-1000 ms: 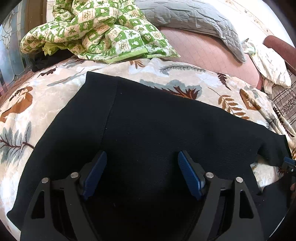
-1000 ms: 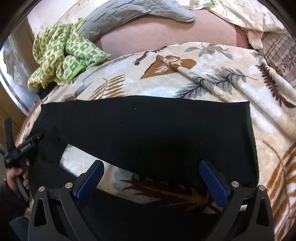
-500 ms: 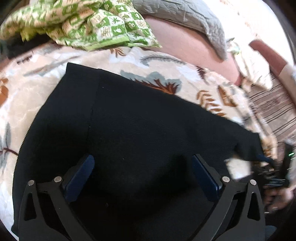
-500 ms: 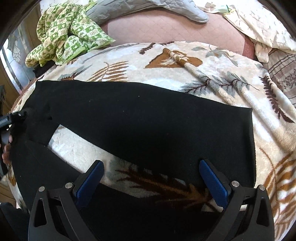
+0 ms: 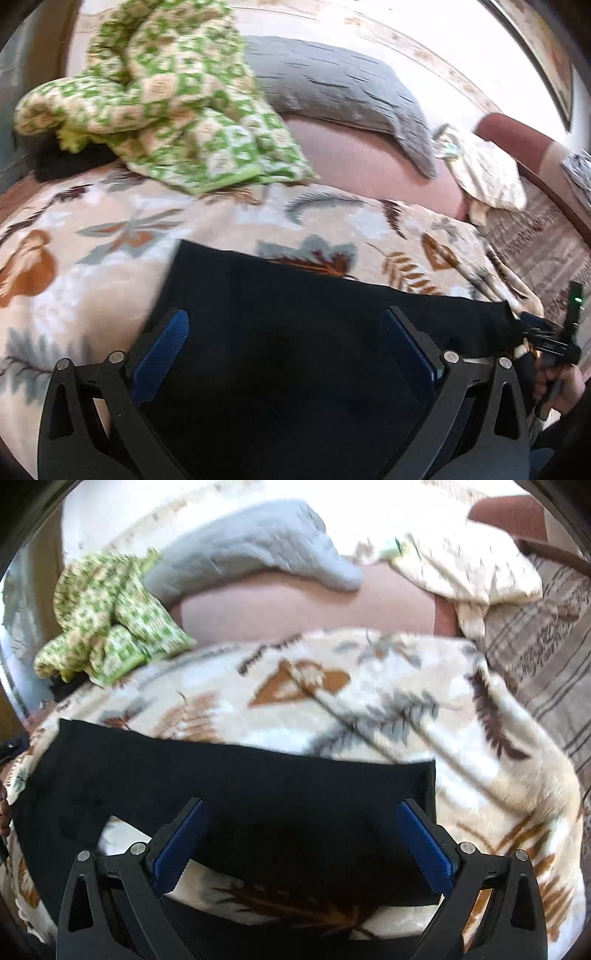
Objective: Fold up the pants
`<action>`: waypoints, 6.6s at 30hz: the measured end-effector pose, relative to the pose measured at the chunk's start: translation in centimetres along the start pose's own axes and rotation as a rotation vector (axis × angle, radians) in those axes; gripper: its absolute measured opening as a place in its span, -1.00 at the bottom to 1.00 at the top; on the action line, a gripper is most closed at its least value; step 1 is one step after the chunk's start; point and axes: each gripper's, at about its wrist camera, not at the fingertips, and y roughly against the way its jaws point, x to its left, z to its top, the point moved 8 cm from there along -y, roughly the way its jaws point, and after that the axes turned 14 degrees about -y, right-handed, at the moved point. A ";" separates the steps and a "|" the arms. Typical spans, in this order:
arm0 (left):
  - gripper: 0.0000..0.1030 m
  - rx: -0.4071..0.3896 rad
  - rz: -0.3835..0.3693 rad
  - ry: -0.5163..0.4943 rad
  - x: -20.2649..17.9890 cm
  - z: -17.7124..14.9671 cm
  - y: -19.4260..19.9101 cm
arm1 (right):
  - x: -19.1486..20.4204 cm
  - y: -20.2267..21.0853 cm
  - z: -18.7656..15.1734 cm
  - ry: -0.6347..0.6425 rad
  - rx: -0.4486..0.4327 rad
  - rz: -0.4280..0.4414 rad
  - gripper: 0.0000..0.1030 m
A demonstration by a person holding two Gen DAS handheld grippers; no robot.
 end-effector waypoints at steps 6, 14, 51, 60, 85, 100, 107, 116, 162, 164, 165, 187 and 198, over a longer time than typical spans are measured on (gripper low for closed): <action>1.00 0.004 -0.065 -0.008 -3.7 -0.9 -3.3 | -0.1 -3.5 -3.6 0.074 0.183 -0.076 0.99; 1.00 0.067 -0.021 0.099 -0.2 -2.2 -3.4 | 0.0 -3.3 -3.9 0.078 0.162 -0.073 0.99; -0.32 0.336 -0.090 -0.480 7.4 0.7 -8.7 | 0.0 -3.7 -3.8 0.082 0.153 -0.075 0.99; -0.91 0.333 -0.030 -0.528 7.6 1.0 -7.9 | 0.0 -3.8 -3.8 0.082 0.151 -0.076 0.99; -0.94 0.067 0.198 -0.366 1.1 4.9 2.6 | -12.2 -2.4 5.7 -0.603 0.148 0.370 -0.29; -0.94 0.068 0.166 -0.314 0.6 4.5 2.8 | -13.2 -5.5 4.3 -0.491 0.200 0.247 -0.39; -0.94 0.063 0.166 -0.295 0.6 4.6 2.6 | -12.5 -5.3 3.8 -0.446 0.219 0.261 -0.86; -0.95 0.080 0.206 -0.245 3.6 6.5 0.2 | -12.3 -0.8 7.2 -0.371 0.008 0.216 -0.92; -0.28 -0.049 -0.073 0.253 3.9 -9.9 14.9 | -11.1 17.8 -5.3 0.034 0.058 0.385 -0.06; -0.28 -0.075 0.003 0.169 3.5 -8.5 14.6 | -12.0 17.0 -4.6 -0.063 0.073 0.370 0.07; -0.28 -0.081 0.049 0.113 3.3 -7.9 14.3 | -12.6 16.4 -4.5 -0.131 0.101 0.381 0.07; -0.11 0.022 -0.008 0.419 6.2 -11.6 12.3 | -14.1 10.2 -10.2 -0.707 0.505 0.602 0.07; 0.03 0.008 -0.153 0.713 8.3 -12.3 12.7 | -12.9 10.1 -10.4 -0.475 0.456 0.435 -0.91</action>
